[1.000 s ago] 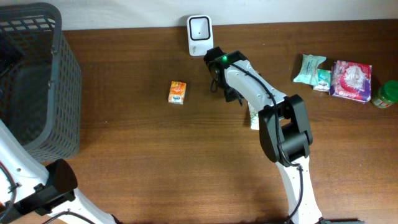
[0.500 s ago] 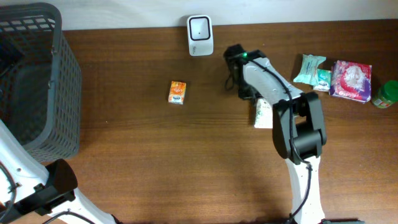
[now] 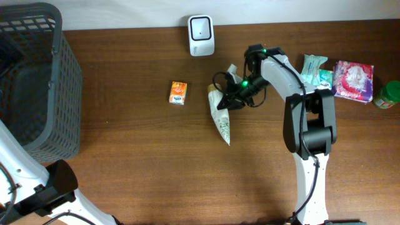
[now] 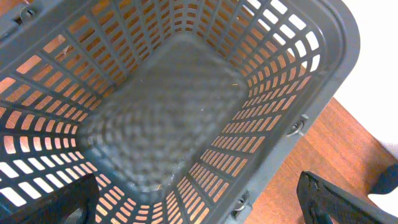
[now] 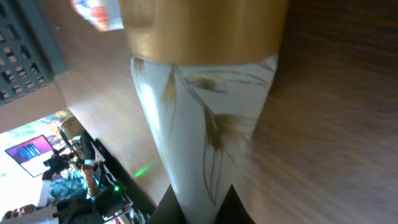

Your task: Scan the item barcode

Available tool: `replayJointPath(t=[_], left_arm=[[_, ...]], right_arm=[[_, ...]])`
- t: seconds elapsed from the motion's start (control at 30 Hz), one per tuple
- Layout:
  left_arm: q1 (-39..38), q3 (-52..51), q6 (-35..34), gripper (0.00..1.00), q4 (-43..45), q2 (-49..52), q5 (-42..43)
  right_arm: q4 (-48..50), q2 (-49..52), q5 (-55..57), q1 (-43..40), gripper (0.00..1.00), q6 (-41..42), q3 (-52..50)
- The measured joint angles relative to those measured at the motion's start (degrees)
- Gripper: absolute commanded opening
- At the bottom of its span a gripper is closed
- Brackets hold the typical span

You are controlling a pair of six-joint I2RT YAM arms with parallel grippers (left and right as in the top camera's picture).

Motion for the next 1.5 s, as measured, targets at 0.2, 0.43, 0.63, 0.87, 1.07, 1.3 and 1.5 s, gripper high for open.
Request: replayJointPath(t=[0.2, 0.43, 0.63, 0.87, 1.07, 1.3, 1.5], left_arm=[[0.0, 0.0, 0.0, 0.99, 0.0, 0.0, 0.0], [0.0, 0.0, 0.0, 0.99, 0.0, 0.0, 0.0], [0.0, 0.0, 0.0, 0.99, 0.0, 0.0, 0.0], [0.0, 0.0, 0.0, 0.99, 0.0, 0.0, 0.0], [0.0, 0.0, 0.0, 0.99, 0.0, 0.0, 0.0], [0.0, 0.0, 0.0, 0.99, 0.0, 0.0, 0.0], [0.0, 0.0, 0.0, 0.99, 0.0, 0.0, 0.0]], right_arm=[[-5.5, 0.1, 16.9, -4.0, 0.75, 2.0, 2.3], [-15.0, 0.2, 20.9, -3.6, 0.99, -1.8, 10.8], [-13.4, 0.2, 20.9, 0.4, 0.66, -4.9, 2.4], [-8.8, -0.9, 15.9, 1.9, 0.04, -5.8, -2.1], [-8.5, 0.2, 10.6, 2.0, 0.04, -7.0, 9.5], [-6.8, 0.3, -7.0, 2.1, 0.04, -25.1, 18.8], [2.5, 0.3, -16.4, 2.2, 0.04, -30.1, 18.9]])
